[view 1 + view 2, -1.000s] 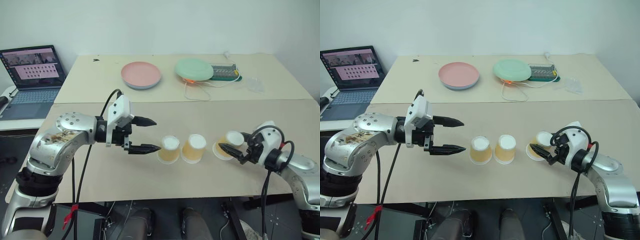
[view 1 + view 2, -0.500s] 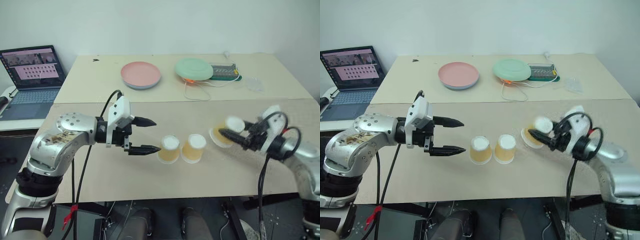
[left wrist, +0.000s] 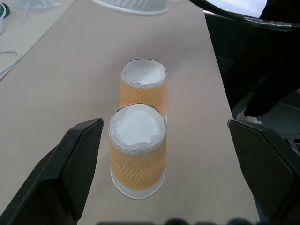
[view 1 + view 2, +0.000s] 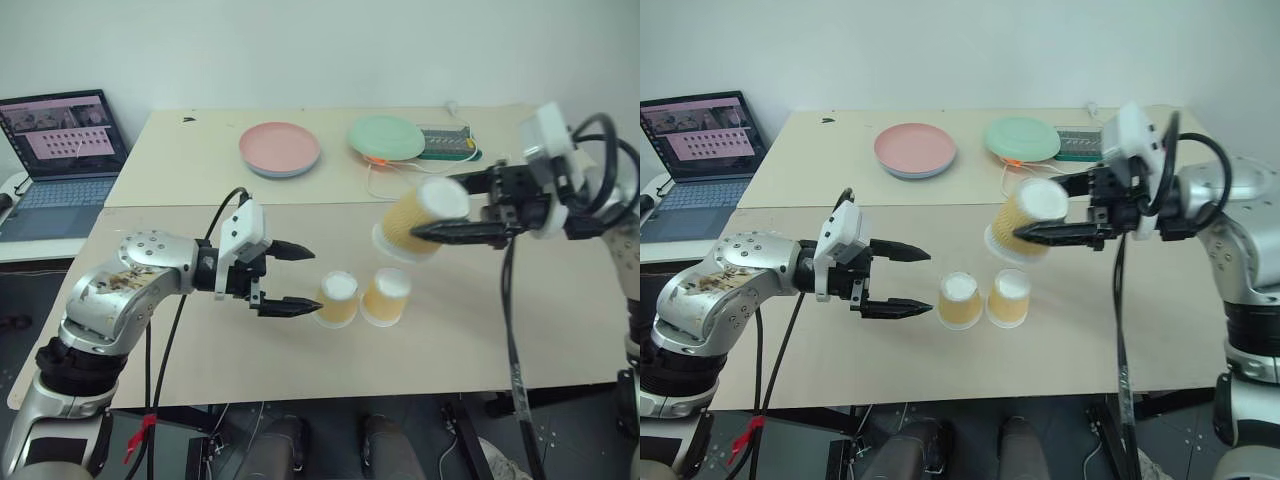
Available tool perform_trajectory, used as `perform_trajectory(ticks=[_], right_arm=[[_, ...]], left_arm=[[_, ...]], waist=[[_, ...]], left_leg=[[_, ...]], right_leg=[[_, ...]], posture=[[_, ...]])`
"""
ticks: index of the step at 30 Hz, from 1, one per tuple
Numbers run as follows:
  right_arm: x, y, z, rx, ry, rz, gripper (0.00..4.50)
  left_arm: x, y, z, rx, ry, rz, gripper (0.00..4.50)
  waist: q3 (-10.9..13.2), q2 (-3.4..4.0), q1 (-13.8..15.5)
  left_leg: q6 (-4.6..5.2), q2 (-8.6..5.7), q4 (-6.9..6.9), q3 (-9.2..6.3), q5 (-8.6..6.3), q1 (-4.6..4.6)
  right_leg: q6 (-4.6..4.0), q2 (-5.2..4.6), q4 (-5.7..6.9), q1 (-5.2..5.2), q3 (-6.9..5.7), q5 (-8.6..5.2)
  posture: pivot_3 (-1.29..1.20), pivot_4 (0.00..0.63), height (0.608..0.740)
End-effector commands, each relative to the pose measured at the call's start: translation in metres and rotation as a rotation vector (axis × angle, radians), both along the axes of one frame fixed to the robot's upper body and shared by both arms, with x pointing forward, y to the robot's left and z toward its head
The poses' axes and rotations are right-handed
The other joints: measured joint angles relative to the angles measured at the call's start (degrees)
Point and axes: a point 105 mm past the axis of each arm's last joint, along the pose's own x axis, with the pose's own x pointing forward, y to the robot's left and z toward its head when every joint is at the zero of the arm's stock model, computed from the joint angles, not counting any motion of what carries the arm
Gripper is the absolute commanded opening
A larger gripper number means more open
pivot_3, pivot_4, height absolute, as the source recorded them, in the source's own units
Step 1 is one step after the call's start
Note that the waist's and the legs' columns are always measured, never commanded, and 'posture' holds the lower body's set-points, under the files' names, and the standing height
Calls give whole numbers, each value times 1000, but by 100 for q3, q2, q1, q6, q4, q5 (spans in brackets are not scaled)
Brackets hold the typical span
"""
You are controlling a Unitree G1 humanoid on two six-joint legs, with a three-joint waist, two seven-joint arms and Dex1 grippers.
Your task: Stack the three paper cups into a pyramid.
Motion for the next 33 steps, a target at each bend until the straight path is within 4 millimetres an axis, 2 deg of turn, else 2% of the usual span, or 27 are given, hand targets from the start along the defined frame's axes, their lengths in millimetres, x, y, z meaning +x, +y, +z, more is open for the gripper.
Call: perform_trajectory(ticks=[1, 13, 23, 33], right_arm=[[-3, 11, -4, -45, 30, 95, 2766], [17, 29, -14, -100, 54, 156, 2766], [15, 38, -26, -117, 56, 182, 2766], [17, 37, -36, -125, 78, 167, 2766]], left_arm=[[-2, -1, 9, -8, -44, -8, 4500], [-4, 0, 9, -16, -39, 22, 4500], [-4, 0, 9, -23, -42, 38, 4500], [-3, 1, 8, -23, -42, 46, 4500]], waist=[[0, 0, 5], [0, 0, -5], [0, 1, -17], [0, 1, -30]], left_leg=[[0, -1, 0, 0, 0, -6], [-3, -3, 0, -1, 1, -13], [-5, -5, 0, -2, 2, -14], [-6, -5, 0, -2, 2, -13]], right_leg=[[-1, -1, 1, -6, 0, 1], [-10, 2, 5, -20, 0, 9], [-11, 3, 9, -22, 1, 11], [-11, 4, 10, -23, 1, 11]], posture=[[0, 150, 715], [0, 150, 715], [0, 150, 715], [0, 150, 715]])
